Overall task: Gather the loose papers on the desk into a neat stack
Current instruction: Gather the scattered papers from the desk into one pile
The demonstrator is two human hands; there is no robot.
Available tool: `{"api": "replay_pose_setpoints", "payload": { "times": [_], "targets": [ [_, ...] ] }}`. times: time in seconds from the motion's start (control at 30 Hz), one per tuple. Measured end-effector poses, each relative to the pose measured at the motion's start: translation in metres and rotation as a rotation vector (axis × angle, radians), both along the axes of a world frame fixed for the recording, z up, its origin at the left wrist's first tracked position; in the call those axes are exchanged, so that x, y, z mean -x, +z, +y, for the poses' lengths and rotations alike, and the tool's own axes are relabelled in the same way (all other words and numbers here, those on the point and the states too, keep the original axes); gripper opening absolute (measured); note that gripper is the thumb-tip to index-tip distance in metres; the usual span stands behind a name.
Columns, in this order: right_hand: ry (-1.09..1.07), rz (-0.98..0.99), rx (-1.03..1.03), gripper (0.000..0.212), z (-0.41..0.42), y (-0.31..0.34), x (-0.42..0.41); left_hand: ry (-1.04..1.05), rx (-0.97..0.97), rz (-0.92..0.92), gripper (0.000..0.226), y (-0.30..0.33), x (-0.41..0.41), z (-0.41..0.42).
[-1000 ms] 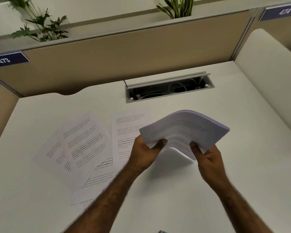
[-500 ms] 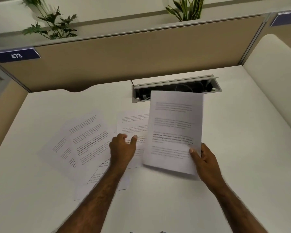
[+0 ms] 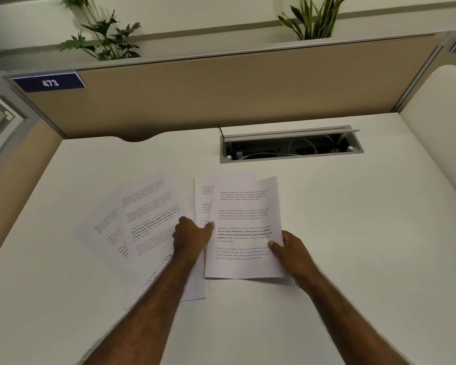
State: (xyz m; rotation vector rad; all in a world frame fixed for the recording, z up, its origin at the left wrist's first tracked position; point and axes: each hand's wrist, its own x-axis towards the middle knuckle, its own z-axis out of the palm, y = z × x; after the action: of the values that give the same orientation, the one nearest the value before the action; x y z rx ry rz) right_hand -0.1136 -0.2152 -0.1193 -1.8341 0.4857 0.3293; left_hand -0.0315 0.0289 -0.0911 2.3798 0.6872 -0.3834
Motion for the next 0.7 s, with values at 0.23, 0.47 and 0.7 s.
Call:
{"api": "replay_pose_setpoints", "payload": {
  "times": [0.23,0.47,0.7],
  "targets": [
    [0.071,0.028,0.018,0.039,0.007,0.008,-0.006,-0.066,0.267,-0.074,0.036,0.005,0.001,-0.010],
    [0.090,0.004,-0.052,0.038,0.002,0.015,0.000,-0.132,0.501,-0.130,0.036,0.016,0.012,-0.016],
    [-0.106,-0.081,-0.168,0.025,-0.012,0.032,0.018,-0.045,0.849,-0.073,0.031,0.048,0.035,-0.014]
  ]
}}
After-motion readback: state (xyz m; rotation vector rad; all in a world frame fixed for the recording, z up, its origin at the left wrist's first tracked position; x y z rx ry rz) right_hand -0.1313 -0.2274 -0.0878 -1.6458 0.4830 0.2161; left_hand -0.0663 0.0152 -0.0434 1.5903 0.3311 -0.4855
